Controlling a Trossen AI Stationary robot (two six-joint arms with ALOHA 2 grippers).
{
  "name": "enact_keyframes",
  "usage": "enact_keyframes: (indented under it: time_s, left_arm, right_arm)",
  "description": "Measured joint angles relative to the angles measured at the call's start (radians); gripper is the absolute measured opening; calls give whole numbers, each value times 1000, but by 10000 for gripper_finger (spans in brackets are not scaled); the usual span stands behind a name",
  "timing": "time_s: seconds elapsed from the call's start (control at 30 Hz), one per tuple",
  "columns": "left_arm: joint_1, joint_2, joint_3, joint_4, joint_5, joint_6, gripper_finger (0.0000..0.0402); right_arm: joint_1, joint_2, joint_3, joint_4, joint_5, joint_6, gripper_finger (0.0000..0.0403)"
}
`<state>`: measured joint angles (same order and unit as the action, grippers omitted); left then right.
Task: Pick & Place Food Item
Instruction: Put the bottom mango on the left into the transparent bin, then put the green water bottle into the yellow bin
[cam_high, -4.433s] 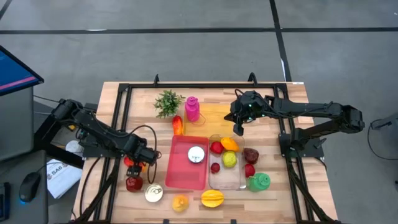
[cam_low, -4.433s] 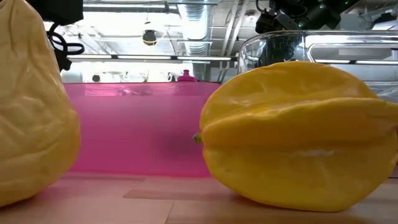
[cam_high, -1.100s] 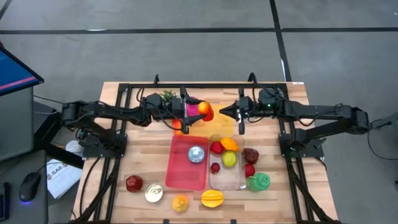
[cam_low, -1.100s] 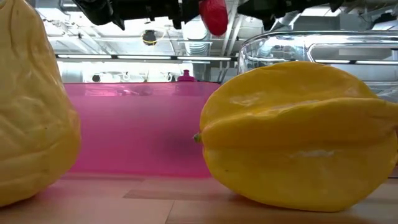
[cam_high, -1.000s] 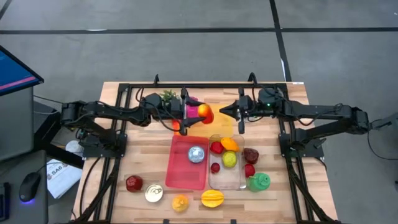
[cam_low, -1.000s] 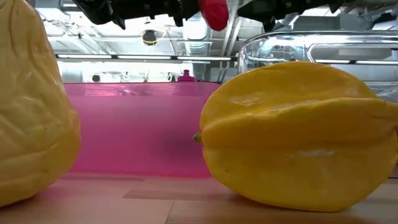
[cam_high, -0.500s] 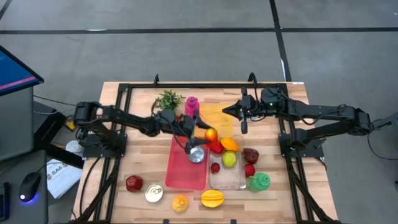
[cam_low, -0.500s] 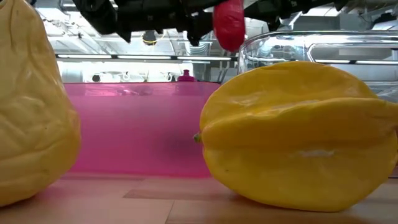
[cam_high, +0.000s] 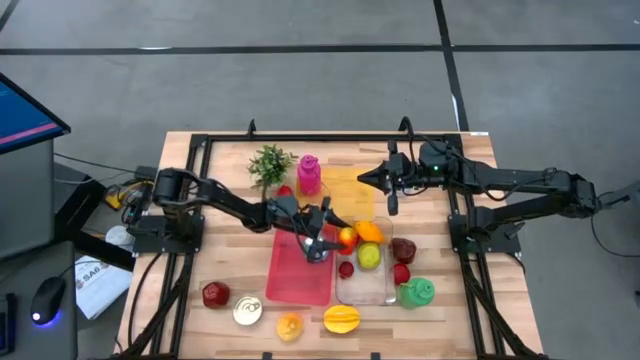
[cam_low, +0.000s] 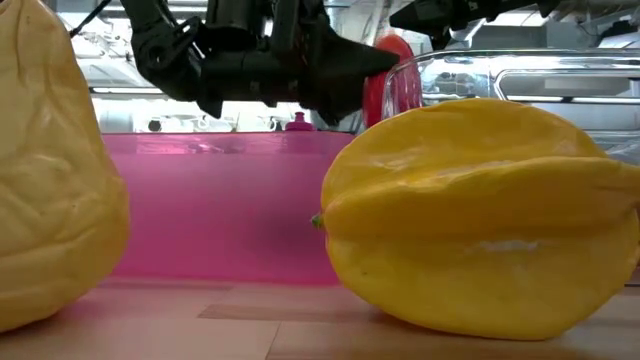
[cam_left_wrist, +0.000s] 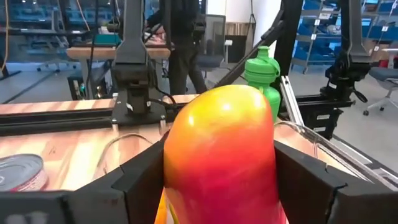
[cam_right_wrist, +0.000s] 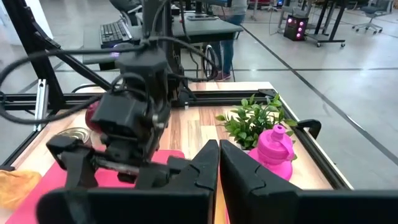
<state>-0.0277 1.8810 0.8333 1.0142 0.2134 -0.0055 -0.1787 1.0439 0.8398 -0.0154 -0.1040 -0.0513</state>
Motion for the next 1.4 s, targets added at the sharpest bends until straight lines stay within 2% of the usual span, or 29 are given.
enact_keyframes:
  time_s: [0.2, 0.47, 0.63, 0.87, 1.03, 1.23, 1.4]
  left_arm:
    - [-6, 11, 2, 7, 0, 0, 278]
    - [-3, 5, 3, 7, 0, 0, 344]
    - [9, -90, 3, -72, 1, 0, 357]
    - [47, -357, 3, -454, -3, 0, 324]
    - [69, -493, 3, -663, -3, 0, 291]
    - [105, -576, 3, -786, -3, 94, 255]
    - [129, -605, 3, -804, -4, 137, 217]
  right_arm:
    - [1, 0, 0, -7, 0, 1, 11]
    - [1, 0, 0, -7, 0, 0, 11]
    - [1, 0, 0, -9, 0, 1, 11]
    - [2, 0, 0, -54, 0, 56, 11]
    - [2, 0, 0, -105, -1, 89, 10]
    - [2, 0, 0, -155, -1, 116, 11]
    - [2, 0, 0, -159, -1, 116, 11]
